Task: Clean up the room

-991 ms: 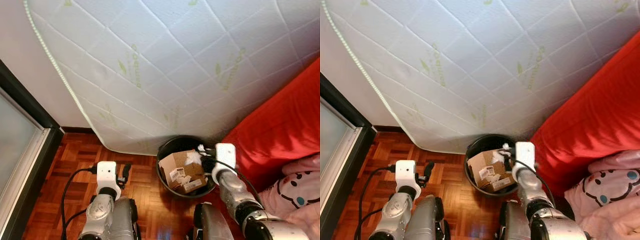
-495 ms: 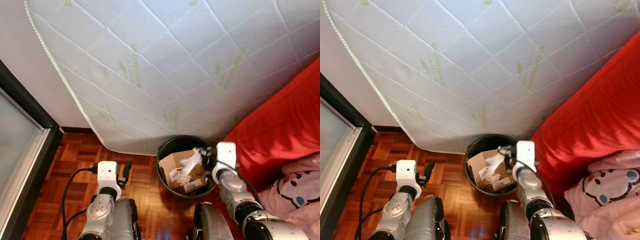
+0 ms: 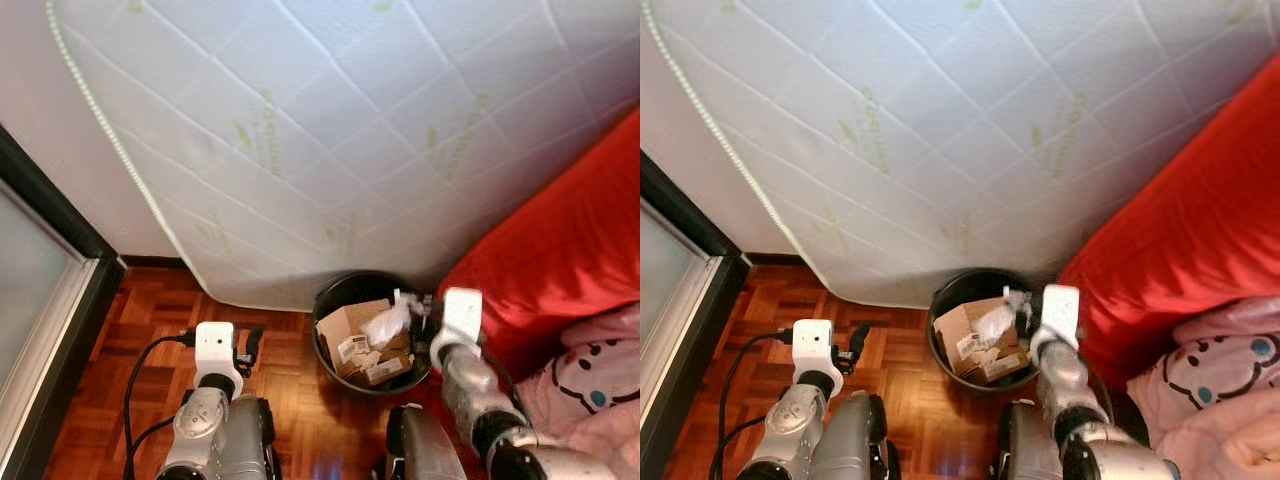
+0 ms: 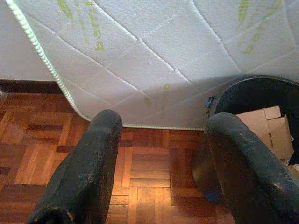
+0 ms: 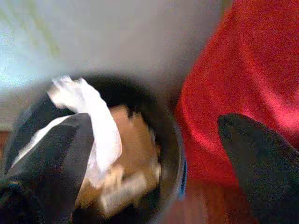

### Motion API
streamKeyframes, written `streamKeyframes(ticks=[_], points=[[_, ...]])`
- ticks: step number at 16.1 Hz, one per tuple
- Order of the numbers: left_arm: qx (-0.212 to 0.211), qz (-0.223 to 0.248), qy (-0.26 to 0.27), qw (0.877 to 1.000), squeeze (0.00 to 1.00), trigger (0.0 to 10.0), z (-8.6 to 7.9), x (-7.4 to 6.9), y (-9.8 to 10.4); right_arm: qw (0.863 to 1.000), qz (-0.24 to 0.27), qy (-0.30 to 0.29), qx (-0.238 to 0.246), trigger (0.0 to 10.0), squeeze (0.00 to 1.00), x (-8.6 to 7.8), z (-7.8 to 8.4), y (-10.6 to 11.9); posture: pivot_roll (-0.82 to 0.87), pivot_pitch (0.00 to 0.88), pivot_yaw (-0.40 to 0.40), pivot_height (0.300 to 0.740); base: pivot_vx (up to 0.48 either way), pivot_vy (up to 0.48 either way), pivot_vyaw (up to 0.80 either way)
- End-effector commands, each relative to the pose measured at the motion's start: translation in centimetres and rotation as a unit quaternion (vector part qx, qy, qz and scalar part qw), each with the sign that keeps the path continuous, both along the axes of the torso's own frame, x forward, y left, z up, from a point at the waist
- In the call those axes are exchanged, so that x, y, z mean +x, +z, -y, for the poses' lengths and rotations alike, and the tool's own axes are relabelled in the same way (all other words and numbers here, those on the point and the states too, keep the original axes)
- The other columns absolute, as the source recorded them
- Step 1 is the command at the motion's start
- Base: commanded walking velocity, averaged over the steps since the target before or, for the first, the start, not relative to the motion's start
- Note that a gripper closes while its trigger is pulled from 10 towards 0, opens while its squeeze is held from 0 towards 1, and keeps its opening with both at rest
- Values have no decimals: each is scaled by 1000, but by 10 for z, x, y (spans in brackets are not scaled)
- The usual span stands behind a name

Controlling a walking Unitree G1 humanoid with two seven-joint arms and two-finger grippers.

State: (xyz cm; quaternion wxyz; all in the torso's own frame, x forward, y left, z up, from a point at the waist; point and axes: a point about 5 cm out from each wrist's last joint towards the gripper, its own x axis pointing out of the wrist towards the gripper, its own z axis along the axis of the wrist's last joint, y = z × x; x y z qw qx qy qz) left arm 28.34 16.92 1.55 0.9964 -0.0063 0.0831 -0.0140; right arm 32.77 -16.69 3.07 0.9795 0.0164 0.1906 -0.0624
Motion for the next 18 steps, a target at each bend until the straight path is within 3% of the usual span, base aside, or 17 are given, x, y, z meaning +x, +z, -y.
streamKeyframes(ticks=[1, 2, 4, 5, 6, 7, 9, 11, 13, 15, 17, 18], points=[[-5, -18, 5, 1000, 0, 10000, -2, -6, -7, 1000, 2, 6, -1, 10000, 0, 0, -3, 0, 63, 190, -13, 617, 0, 0, 0], [-5, -18, 4, 1000, 0, 10000, -1, -5, -7, 1000, -18, 14, -9, 10000, 0, -1, -4, -3, 63, 190, -13, 617, 0, 0, 0], [-5, -19, 4, 1000, 0, 10000, -2, -5, -7, 988, -134, 48, -61, 10000, 0, -22, -6, -32, 65, 189, -15, 617, 0, 0, 0], [-5, -19, 4, 1000, 0, 10000, -1, -5, -7, 990, -138, 27, -31, 10000, 0, -27, -5, -37, 63, 186, -16, 617, 0, 0, 0], [-5, -20, 4, 1000, 0, 10000, -1, -5, -7, 995, -102, 7, -4, 10000, 0, -22, -5, -30, 65, 186, -14, 617, 0, 0, 0], [-5, -20, 4, 1000, 0, 10000, -1, -5, -7, 999, -22, -12, 21, 10000, 0, -8, -4, -11, 63, 184, -13, 617, 0, 0, 0], [-5, -20, 3, 1000, 0, 10000, -1, -5, -7, 1000, 17, -5, 14, 10000, 0, 2, -7, 3, 59, 180, -15, 617, 0, 0, 0], [-6, -19, 2, 1000, 0, 10000, 0, -5, -7, 998, -65, 21, -20, 10000, 0, -11, -12, -17, 65, 179, -20, 617, 0, 0, 0], [-6, -20, 4, 1000, 0, 10000, 0, -5, -7, 986, -158, 28, -45, 10000, 0, -34, -9, -43, 61, 179, -20, 617, 0, 0, 0], [-7, -20, 4, 1000, 0, 10000, 0, -5, -8, 991, -130, 7, -32, 10000, 0, -30, -7, -38, 55, 179, -18, 617, 0, 0, 0], [-8, -20, 2, 1000, 0, 10000, 1, -5, -8, 1000, -11, -23, 14, 10000, 0, -4, -5, -6, 56, 180, -19, 617, 0, 0, 0], [-8, -20, 2, 1000, 0, 10000, 1, -5, -8, 1000, 3, -15, 6, 10000, 0, 1, -6, 1, 55, 179, -19, 617, 0, 0, 0]])
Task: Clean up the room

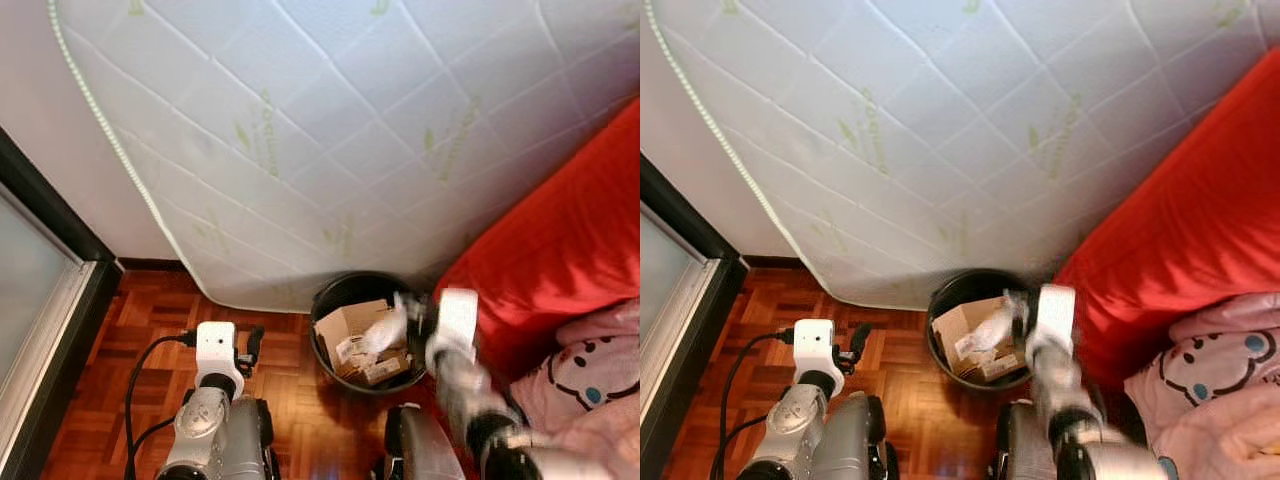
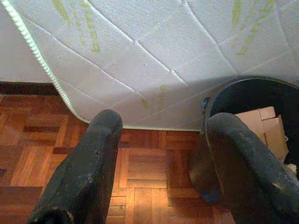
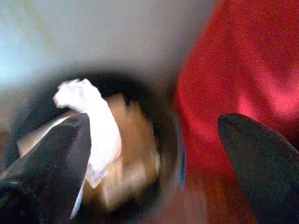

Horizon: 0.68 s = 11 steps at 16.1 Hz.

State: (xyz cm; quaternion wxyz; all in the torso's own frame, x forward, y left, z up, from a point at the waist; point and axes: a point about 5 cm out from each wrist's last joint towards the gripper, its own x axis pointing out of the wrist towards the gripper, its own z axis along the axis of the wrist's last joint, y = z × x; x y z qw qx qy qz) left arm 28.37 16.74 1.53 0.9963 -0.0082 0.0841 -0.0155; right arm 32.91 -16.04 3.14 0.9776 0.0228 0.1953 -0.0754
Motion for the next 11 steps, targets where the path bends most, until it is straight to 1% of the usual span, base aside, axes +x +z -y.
streamKeyframes(ticks=[1, 2, 3, 4, 5, 6, 7, 8, 9, 10, 11], points=[[-6, -19, 4, 1000, 0, 10000, 0, -6, -8, 1000, -17, 18, -8, 10000, 0, -2, -3, -4, 55, 178, -21, 617, 0, 0, 0], [-6, -19, 5, 1000, 0, 10000, 0, -6, -8, 990, -115, 51, -59, 10000, 0, -18, -4, -27, 55, 178, -21, 617, 0, 0, 0], [-6, -19, 5, 1000, 0, 10000, 0, -6, -8, 985, -153, 52, -68, 10000, 0, -27, -3, -37, 56, 177, -22, 617, 0, 0, 0], [-6, -19, 5, 1000, 0, 10000, -1, -5, -7, 987, -150, 25, -52, 10000, 0, -30, 1, -39, 55, 182, -20, 617, 0, 0, 0], [-6, -19, 6, 1000, 0, 10000, -1, -5, -7, 999, -51, -10, 14, 10000, 0, -11, 0, -16, 51, 185, -15, 617, 0, 0, 0], [-6, -19, 5, 1000, 0, 10000, -2, -5, -7, 999, 2, -11, 40, 10000, 0, -2, -3, -2, 48, 187, -15, 617, 0, 0, 0], [-6, -20, 4, 1000, 0, 10000, -1, -5, -8, 994, 10, -28, 108, 10000, 0, 2, -6, 2, 47, 187, -14, 617, 0, 0, 0], [-6, -20, 4, 1000, 0, 10000, -1, -6, -8, 990, -24, -41, 131, 10000, 0, -1, -6, -5, 48, 185, -15, 617, 0, 0, 0], [-6, -19, 3, 1000, 0, 10000, -1, -5, -7, 981, -82, -76, 160, 10000, 0, -11, -4, -20, 53, 184, -18, 617, 0, 0, 0], [-6, -18, 4, 1000, 0, 10000, -1, -5, -7, 954, -130, -127, 241, 10000, 0, -22, -5, -33, 58, 187, -18, 617, 0, 0, 0], [-5, -18, 5, 1000, 0, 10000, -2, -5, -7, 952, -130, -126, 248, 10000, 0, -26, -5, -37, 58, 186, -17, 617, 0, 0, 0]])
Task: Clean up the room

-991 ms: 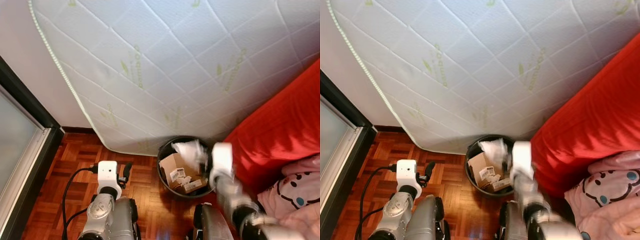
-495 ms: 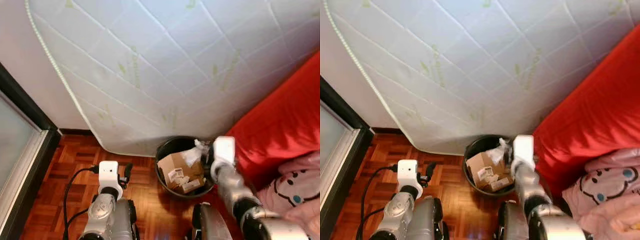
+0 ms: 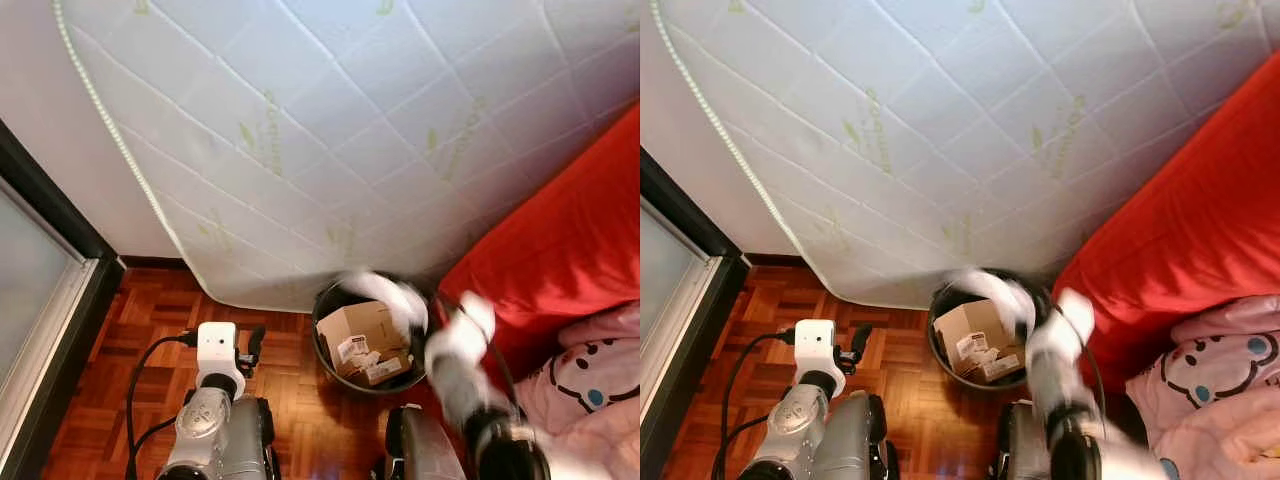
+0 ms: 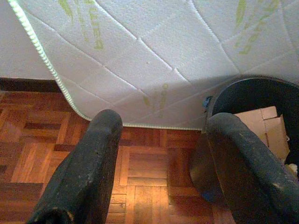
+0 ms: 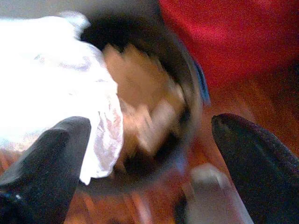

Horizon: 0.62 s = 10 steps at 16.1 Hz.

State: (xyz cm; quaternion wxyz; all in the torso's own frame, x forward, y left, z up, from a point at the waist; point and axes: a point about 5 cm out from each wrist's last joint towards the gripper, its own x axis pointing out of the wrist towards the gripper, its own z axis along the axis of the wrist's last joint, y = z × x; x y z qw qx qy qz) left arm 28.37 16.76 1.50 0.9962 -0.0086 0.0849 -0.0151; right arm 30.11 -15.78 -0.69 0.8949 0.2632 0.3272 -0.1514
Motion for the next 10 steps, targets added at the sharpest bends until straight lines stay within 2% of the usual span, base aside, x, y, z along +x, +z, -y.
streamKeyframes(ticks=[1, 3, 4, 5, 6, 7, 8, 9, 10], points=[[-5, -18, 5, 1000, 0, 10000, -2, -6, -7, 1000, 11, 16, -18, 10000, 0, 3, 0, 3, 57, 189, -16, 617, 0, 0, 0], [-4, -18, 4, 1000, 0, 10000, -1, -6, -7, 994, 12, 55, -91, 10000, 0, 3, 4, 4, 57, 188, -15, 617, 0, 0, 0], [-5, -18, 3, 1000, 0, 10000, -1, -5, -7, 1000, 22, 0, -8, 10000, 0, 4, 1, 4, 58, 189, -15, 617, 0, 0, 0], [-4, -18, 3, 1000, 0, 10000, -1, -5, -7, 996, 44, -37, 74, 10000, 0, 7, -3, 7, 56, 189, -16, 617, 0, 0, 0], [-4, -17, 4, 1000, 0, 10000, -1, -5, -7, 998, 59, 6, 36, 10000, 0, 11, -2, 12, 57, 189, -16, 617, 0, 0, 0], [-4, -18, 4, 1000, 0, 10000, -1, -5, -7, 988, 69, 97, -100, 10000, 0, 16, -1, 18, 57, 189, -16, 617, 0, 0, 0], [-4, -18, 4, 1000, 0, 10000, -1, -5, -7, 991, 89, 65, -75, 10000, 0, 17, -2, 21, 57, 189, -16, 617, 0, 0, 0], [-4, -18, 4, 1000, 0, 10000, -1, -5, -7, 994, 106, -4, -4, 10000, 0, 19, 1, 24, 57, 189, -16, 617, 0, 0, 0], [-4, -18, 4, 1000, 0, 10000, -1, -5, -7, 989, 138, -31, 33, 10000, 0, 25, 4, 32, 57, 189, -16, 617, 0, 0, 0]])
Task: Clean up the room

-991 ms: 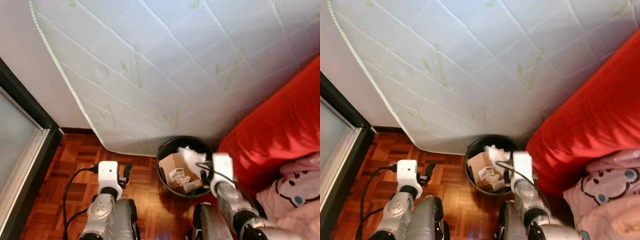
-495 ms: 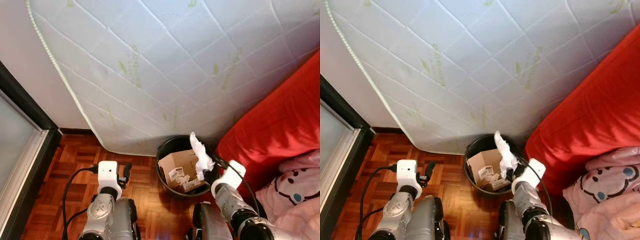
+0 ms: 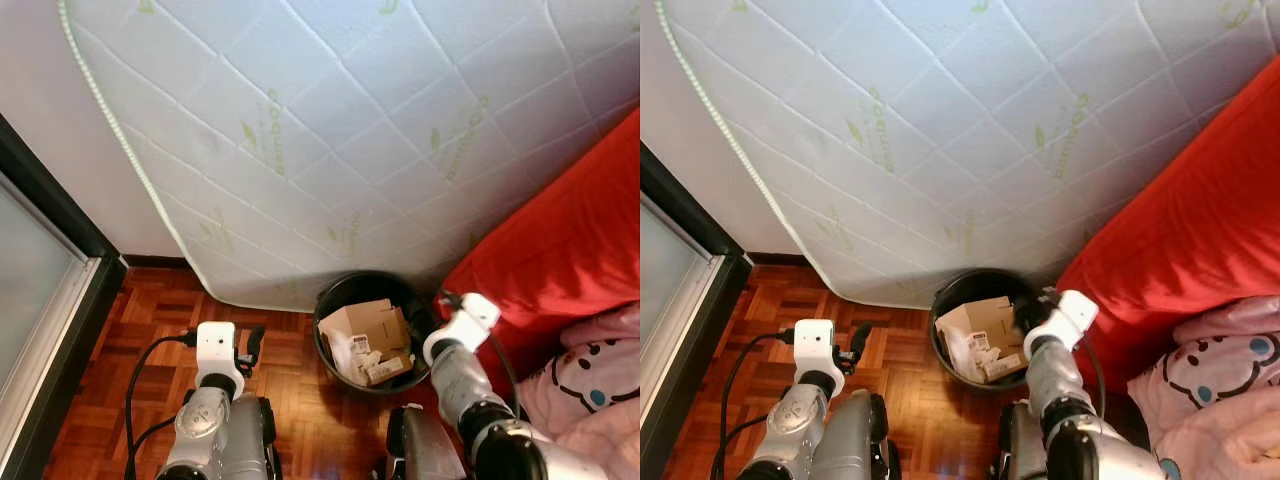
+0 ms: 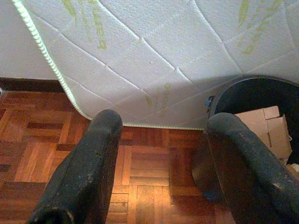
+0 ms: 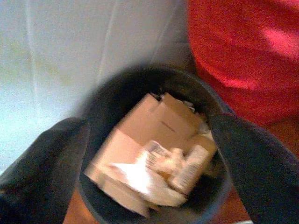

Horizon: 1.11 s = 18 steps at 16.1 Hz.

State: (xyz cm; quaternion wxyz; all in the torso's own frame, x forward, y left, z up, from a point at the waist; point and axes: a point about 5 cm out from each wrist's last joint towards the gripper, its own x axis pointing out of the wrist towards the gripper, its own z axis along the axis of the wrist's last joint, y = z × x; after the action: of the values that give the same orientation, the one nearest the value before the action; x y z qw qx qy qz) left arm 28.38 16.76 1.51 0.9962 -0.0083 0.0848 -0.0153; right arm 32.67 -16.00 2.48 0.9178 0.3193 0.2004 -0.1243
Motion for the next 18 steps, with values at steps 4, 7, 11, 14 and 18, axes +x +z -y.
streamKeyframes(ticks=[4, 7, 11, 14, 18], points=[[-4, -19, 3, 1000, 0, 10000, -1, -5, -7, 995, -31, 61, -75, 10000, 0, -6, -5, -8, 59, 188, -20, 617, 0, 0, 0], [-4, -21, 5, 1000, 0, 10000, -1, -6, -8, 991, -37, 82, -100, 10000, 0, -14, -6, -16, 62, 187, -18, 617, 0, 0, 0], [-4, -23, 4, 1000, 0, 10000, -1, -5, -8, 973, -26, 128, -191, 10000, 0, -18, 3, -18, 52, 174, -18, 651, 0, 0, 0], [1, -33, 8, 999, 0, 10000, -3, -7, -11, 966, -49, 141, -213, 10000, 0, -31, 10, -30, 53, 169, -17, 691, 0, 0, 0], [4, -76, 21, 997, 0, 10000, -11, -18, -25, 949, -88, 177, -245, 10000, 0, -54, 15, -50, 54, 154, -11, 740, 0, 0, 0]])
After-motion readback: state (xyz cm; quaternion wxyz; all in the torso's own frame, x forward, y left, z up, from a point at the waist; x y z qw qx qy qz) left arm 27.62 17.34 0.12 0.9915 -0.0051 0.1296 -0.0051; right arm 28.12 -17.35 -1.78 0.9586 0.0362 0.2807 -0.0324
